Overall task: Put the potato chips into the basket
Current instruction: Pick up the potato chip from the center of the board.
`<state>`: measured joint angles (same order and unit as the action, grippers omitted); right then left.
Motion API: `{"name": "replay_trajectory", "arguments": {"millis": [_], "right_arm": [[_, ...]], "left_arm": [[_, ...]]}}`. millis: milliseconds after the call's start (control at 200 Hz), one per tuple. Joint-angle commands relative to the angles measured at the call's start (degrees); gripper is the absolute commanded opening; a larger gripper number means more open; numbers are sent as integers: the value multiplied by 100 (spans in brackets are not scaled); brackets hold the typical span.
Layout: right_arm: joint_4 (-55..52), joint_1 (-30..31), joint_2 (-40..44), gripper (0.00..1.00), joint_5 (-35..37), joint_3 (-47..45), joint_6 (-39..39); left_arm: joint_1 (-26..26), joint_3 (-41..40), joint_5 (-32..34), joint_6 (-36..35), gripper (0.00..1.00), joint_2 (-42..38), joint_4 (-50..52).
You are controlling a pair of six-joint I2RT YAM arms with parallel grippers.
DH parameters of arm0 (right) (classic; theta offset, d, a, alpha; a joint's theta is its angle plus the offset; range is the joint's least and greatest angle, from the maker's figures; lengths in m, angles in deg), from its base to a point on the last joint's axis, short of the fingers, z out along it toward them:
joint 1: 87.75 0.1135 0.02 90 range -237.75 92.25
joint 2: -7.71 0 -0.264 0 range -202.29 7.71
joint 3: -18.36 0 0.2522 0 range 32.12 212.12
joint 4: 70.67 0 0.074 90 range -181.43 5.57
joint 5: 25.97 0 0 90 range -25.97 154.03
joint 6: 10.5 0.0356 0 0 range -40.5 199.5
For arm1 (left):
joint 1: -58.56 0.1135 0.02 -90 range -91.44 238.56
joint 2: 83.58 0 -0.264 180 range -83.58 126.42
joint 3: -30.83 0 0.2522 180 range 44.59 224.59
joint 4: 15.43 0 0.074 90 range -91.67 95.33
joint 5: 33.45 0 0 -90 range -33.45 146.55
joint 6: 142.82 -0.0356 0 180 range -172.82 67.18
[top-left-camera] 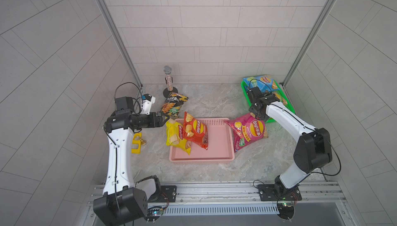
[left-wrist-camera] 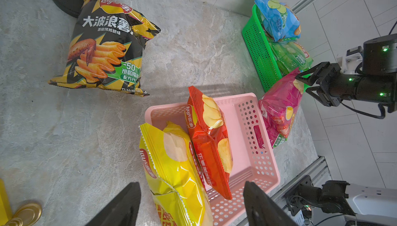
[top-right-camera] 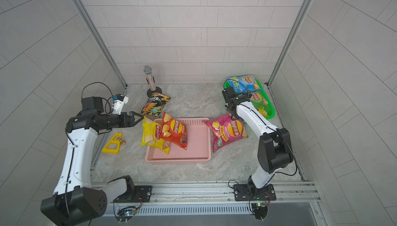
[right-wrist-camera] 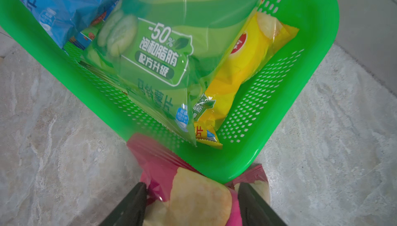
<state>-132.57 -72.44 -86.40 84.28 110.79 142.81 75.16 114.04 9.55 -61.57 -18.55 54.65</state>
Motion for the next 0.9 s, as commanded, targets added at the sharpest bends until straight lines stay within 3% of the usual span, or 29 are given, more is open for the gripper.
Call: {"name": "replay_trajectory", "arguments": {"millis": [0,170,255,450,610,891], "right_arm": [[125,-30,-98,64,-217,-53,-52],[273,-45,-59,50,-136,-130,-134],[337,-79,-19,35,-159,-239,-108],[425,-175,35,34,-217,-440,-99],[556,-195,165,0,-299,-492,-273],[947,-186,1202,0,-747,-840,-726]], "left_arm": [[-23,-66,24,20,82,-70,-72],[-17,-70,35,23,82,-82,-76],[-17,-69,46,23,82,-94,-77],[-16,-59,42,32,82,-92,-77],[-25,-54,35,38,82,-93,-77],[-24,-86,36,32,82,-106,-76]]}}
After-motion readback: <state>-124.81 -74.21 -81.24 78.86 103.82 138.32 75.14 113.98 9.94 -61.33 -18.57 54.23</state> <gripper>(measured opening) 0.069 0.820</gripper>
